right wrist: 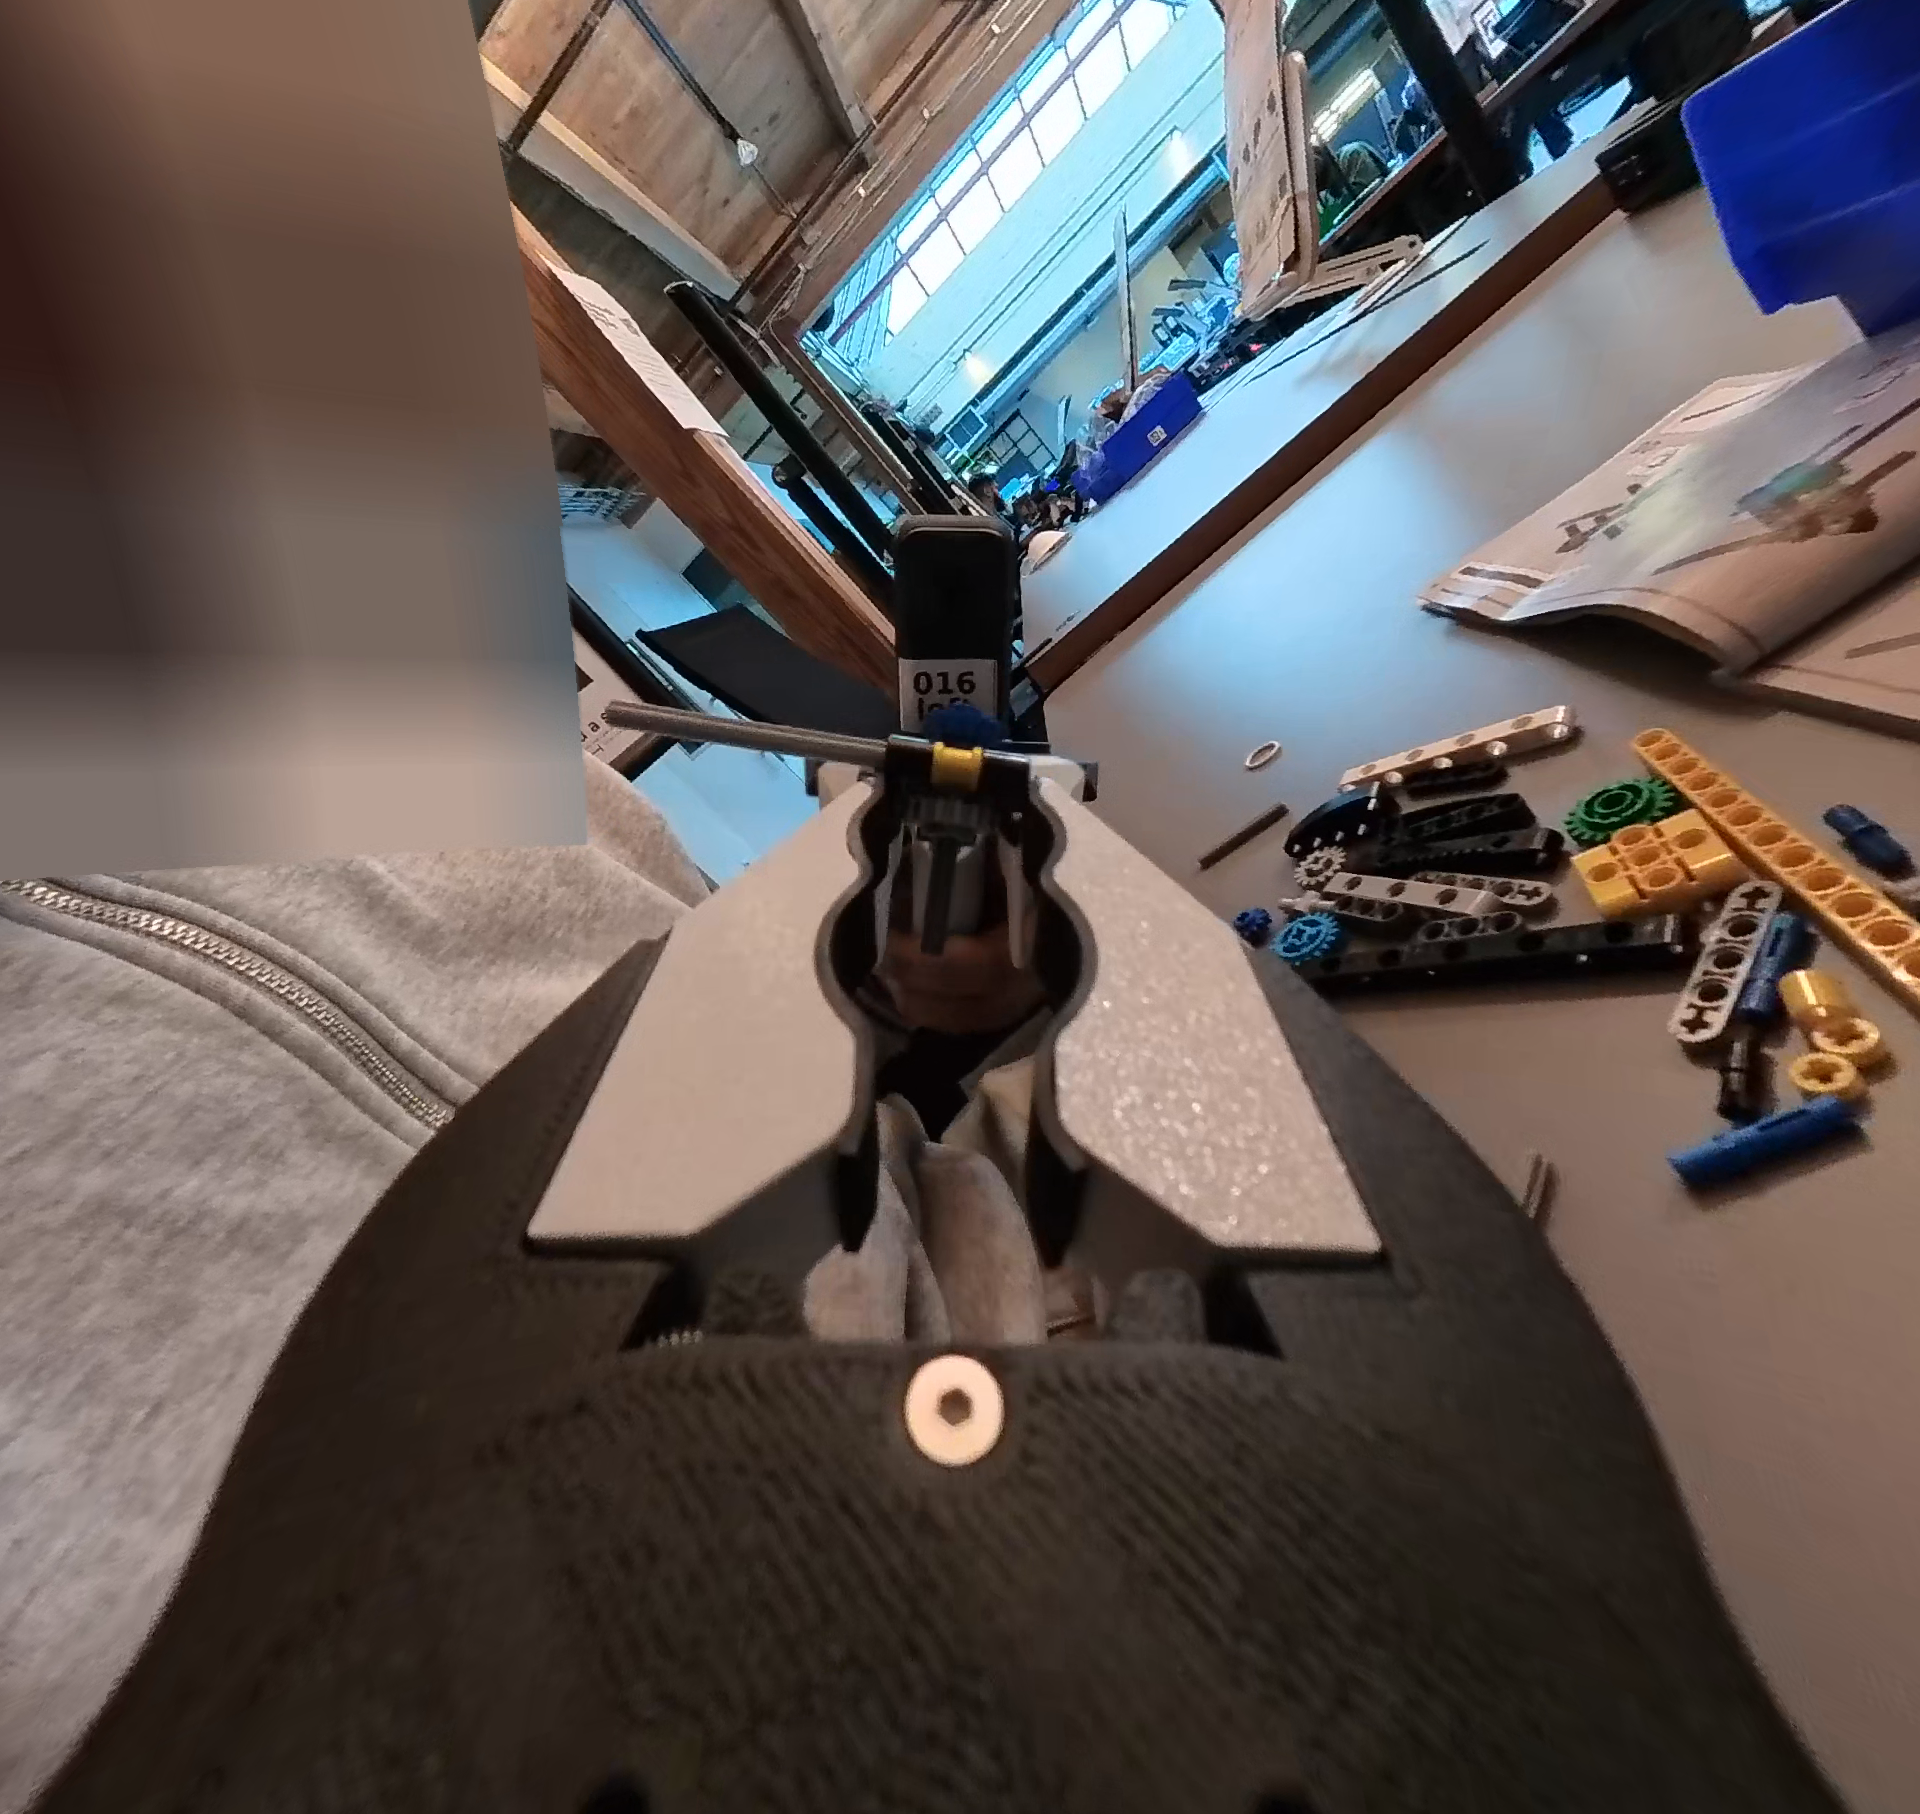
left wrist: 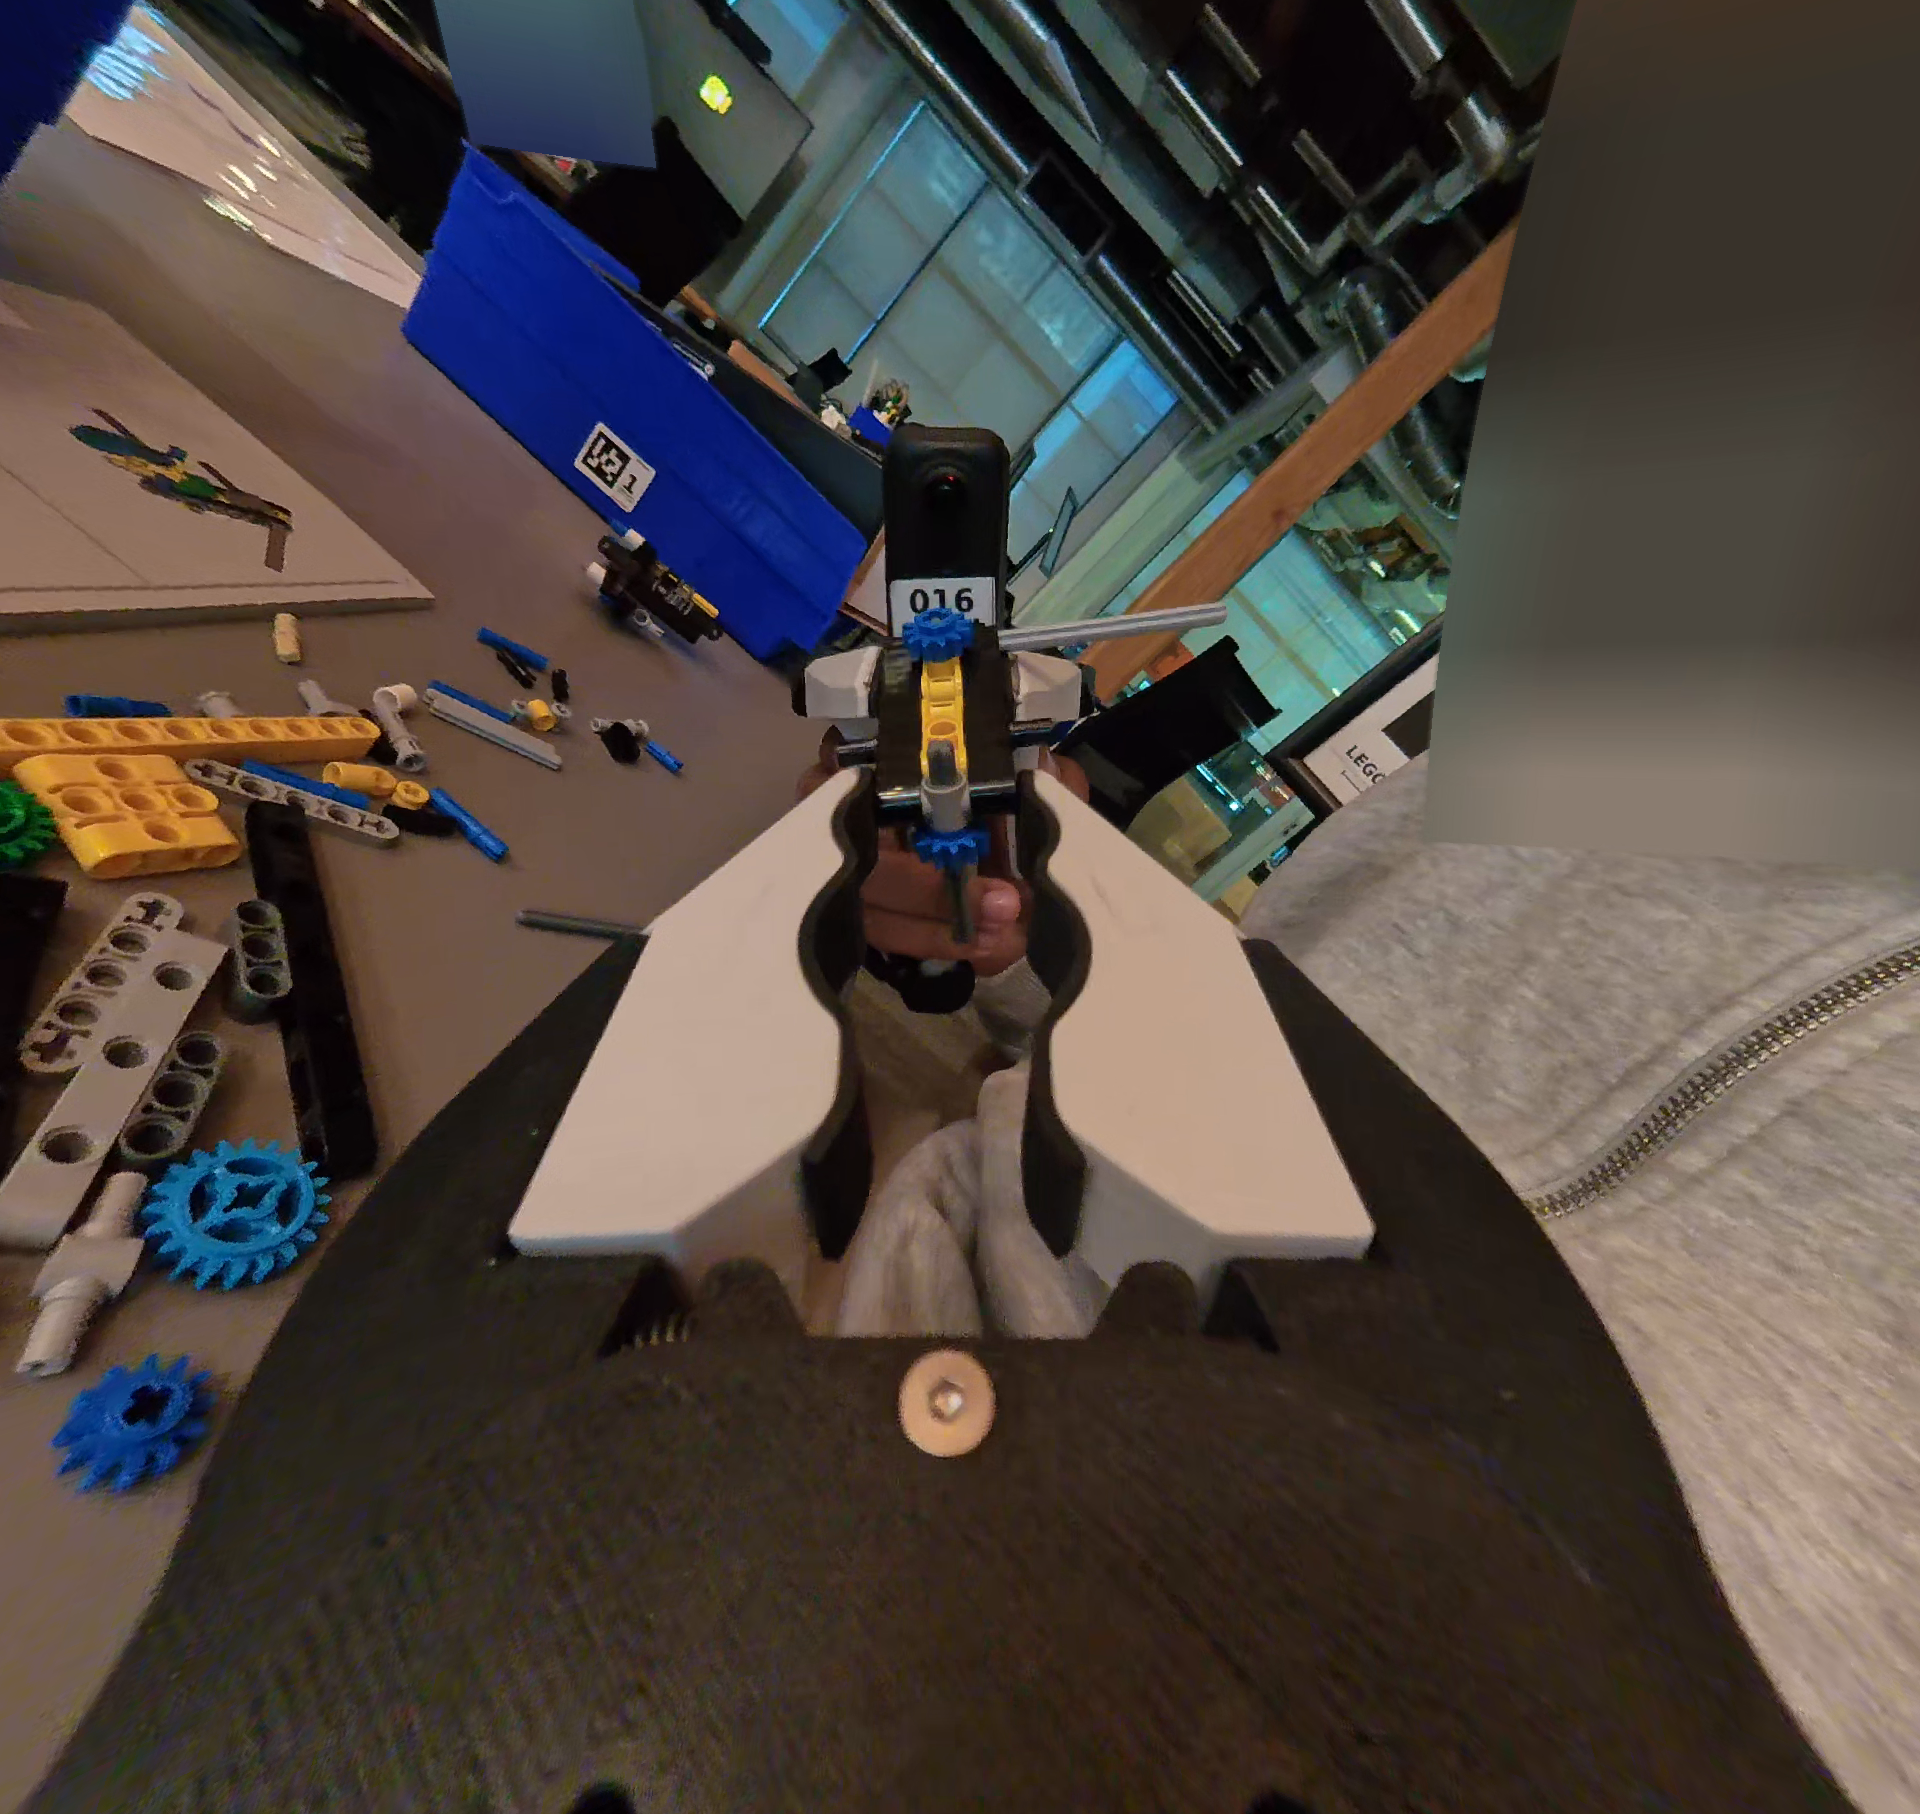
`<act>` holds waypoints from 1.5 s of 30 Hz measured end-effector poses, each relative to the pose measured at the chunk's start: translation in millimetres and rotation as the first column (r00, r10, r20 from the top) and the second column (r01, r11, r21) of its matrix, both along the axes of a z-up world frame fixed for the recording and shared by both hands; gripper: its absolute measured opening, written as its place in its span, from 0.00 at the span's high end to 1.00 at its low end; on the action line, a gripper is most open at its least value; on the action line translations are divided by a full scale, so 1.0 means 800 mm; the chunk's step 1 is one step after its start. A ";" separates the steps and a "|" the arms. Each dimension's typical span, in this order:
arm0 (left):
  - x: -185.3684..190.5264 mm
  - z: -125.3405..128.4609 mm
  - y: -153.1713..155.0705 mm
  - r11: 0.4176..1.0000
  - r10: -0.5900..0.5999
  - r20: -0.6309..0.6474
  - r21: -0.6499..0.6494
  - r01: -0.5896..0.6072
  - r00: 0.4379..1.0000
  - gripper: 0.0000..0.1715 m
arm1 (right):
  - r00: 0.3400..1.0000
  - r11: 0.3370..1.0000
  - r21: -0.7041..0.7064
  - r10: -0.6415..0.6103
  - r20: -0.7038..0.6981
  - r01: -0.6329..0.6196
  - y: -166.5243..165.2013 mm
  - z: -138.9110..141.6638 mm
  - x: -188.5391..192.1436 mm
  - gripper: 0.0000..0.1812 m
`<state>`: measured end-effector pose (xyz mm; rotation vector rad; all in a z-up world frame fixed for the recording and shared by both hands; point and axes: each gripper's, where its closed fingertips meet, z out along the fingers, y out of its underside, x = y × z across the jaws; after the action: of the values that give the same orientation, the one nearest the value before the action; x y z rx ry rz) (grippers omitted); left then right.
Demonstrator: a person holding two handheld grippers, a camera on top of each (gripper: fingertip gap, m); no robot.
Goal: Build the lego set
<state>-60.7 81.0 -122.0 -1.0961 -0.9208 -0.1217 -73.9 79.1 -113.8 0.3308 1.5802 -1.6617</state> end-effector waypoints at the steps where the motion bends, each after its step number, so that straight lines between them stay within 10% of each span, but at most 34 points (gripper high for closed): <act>1: -0.001 0.000 -0.001 1.000 0.003 -0.001 0.001 -0.003 1.000 0.86 | 1.000 1.000 0.000 -0.001 0.000 0.001 0.000 0.000 0.000 0.88; 14: -0.026 0.008 -0.044 0.949 0.271 -0.114 -0.134 -0.285 0.956 0.86 | 0.992 0.997 0.002 -0.078 0.102 0.078 0.001 0.000 -0.024 0.78; 20: -0.042 -0.002 -0.086 0.621 0.488 -0.381 -0.480 -0.620 0.785 0.87 | 0.973 0.989 0.072 -0.137 0.186 0.126 -0.014 -0.017 -0.026 0.83; 26: -0.043 -0.006 -0.083 0.348 0.451 -0.570 -0.597 -0.723 0.687 0.87 | 0.936 0.991 0.064 -0.129 0.326 0.114 -0.035 -0.022 -0.012 0.84; 38: -0.036 -0.016 -0.046 0.275 0.320 -0.652 -0.631 -0.725 0.688 0.87 | 0.861 0.989 0.028 -0.142 0.488 0.147 -0.046 -0.015 -0.024 0.92; 45: -0.035 -0.021 -0.036 0.364 0.319 -0.612 -0.626 -0.690 0.724 0.82 | 0.867 0.991 0.024 -0.129 0.482 0.134 -0.041 -0.016 -0.025 0.97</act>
<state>-88.6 52.3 -138.6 -1.5522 -0.9149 1.1986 -94.3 46.5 -126.7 0.7997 1.1895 -1.5315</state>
